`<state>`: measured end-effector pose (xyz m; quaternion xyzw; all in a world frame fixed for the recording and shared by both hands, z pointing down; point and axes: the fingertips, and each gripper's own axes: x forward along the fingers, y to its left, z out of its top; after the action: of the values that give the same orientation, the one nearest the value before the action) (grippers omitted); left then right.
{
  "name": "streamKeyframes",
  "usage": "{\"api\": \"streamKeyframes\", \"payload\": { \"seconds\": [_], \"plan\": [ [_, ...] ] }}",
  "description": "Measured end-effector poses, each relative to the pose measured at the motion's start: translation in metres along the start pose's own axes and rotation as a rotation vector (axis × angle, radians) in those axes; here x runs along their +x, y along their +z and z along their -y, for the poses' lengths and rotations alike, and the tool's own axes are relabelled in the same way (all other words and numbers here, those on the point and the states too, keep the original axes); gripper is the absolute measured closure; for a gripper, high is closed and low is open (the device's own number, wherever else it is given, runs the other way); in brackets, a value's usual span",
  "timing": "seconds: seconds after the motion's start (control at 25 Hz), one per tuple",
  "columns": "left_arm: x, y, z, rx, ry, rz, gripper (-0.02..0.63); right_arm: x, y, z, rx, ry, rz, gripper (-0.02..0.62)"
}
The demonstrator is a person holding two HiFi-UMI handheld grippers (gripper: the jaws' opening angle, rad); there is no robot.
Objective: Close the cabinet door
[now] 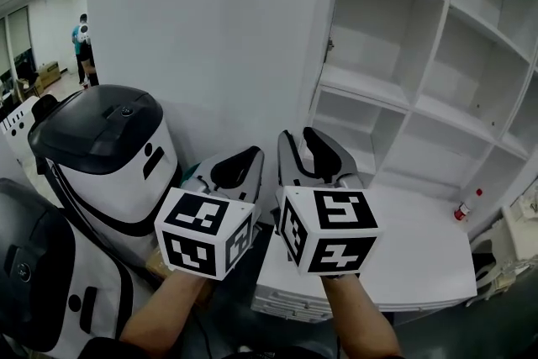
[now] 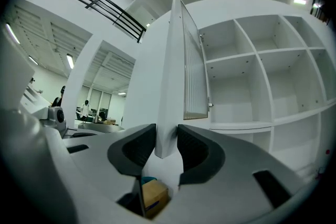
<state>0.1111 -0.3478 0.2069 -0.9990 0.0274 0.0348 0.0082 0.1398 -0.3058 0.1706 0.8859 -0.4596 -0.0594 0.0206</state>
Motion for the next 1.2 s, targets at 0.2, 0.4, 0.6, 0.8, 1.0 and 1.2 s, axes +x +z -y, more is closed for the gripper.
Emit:
{"api": "streamKeyframes", "payload": {
  "seconds": [0.2,0.4,0.6,0.8,1.0,1.2],
  "plan": [
    [0.008,0.002,0.009,-0.007,-0.036,0.011,0.592,-0.003,0.0,0.003,-0.003,0.019,-0.003,0.477],
    [0.017,0.003,0.023,-0.008,-0.077,0.021,0.592,-0.008,0.0,0.009,-0.002,0.029,0.002,0.472],
    [0.023,0.006,0.036,-0.004,-0.113,0.031,0.592,-0.015,0.0,0.019,0.01,0.026,0.001,0.477],
    [0.026,0.006,0.045,0.003,-0.141,0.035,0.592,-0.023,-0.002,0.029,0.024,0.012,0.006,0.485],
    [0.026,0.004,0.047,0.0,-0.148,0.035,0.592,-0.028,0.0,0.038,0.035,0.005,0.02,0.493],
    [0.03,0.003,0.05,-0.005,-0.154,0.029,0.592,-0.032,0.0,0.045,0.043,0.004,0.012,0.497]
  ]
}}
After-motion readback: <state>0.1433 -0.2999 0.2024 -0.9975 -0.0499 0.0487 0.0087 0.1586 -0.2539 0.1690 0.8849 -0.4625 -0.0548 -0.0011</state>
